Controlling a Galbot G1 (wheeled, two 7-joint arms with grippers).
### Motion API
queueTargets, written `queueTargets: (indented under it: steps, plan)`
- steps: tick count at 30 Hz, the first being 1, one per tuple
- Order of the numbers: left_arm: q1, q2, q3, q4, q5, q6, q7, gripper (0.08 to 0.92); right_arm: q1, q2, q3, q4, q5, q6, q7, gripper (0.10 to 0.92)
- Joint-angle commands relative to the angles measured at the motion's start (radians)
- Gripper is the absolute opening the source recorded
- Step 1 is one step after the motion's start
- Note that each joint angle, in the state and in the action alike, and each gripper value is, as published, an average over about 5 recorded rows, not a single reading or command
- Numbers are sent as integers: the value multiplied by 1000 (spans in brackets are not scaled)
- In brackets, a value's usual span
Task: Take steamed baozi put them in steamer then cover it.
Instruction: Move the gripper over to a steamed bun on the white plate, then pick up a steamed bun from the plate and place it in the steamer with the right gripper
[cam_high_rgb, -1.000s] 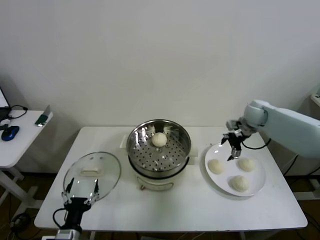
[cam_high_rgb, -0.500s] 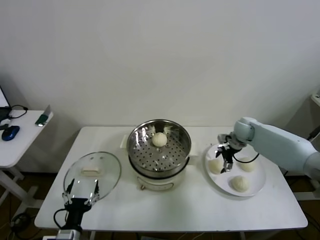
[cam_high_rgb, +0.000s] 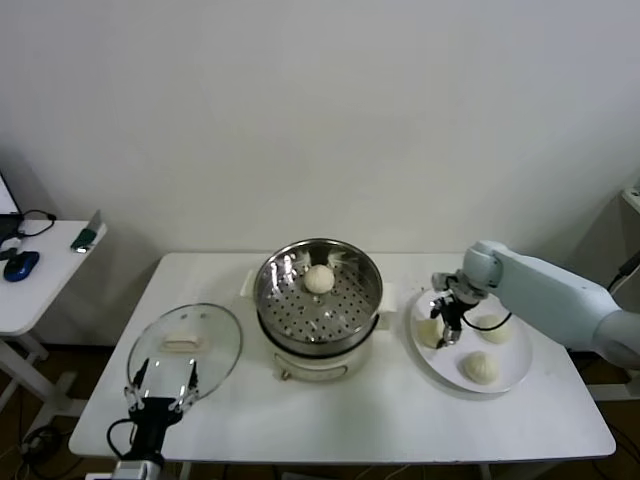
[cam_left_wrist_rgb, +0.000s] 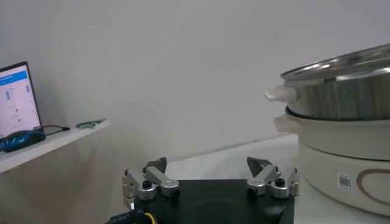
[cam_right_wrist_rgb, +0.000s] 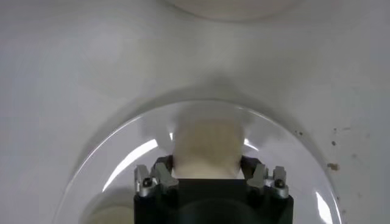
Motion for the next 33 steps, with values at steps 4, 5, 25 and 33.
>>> queueTargets:
  steps: [4,5,25,33]
  plan:
    - [5,-1,0,-4,1,1,0,823,64,-12,-21,12,56,-6,1,671]
    - [6,-1,0,-5,2,1,0,823,96,-16,-39,17,81,-7,2,670]
    - [19,-16,41,-33,33,-1,0,823,734,205,-429,104,682,-61,20,670]
    - [22,-12,41,-47,29,-1,0,823,649,419,-380,92,707,-108,82,670]
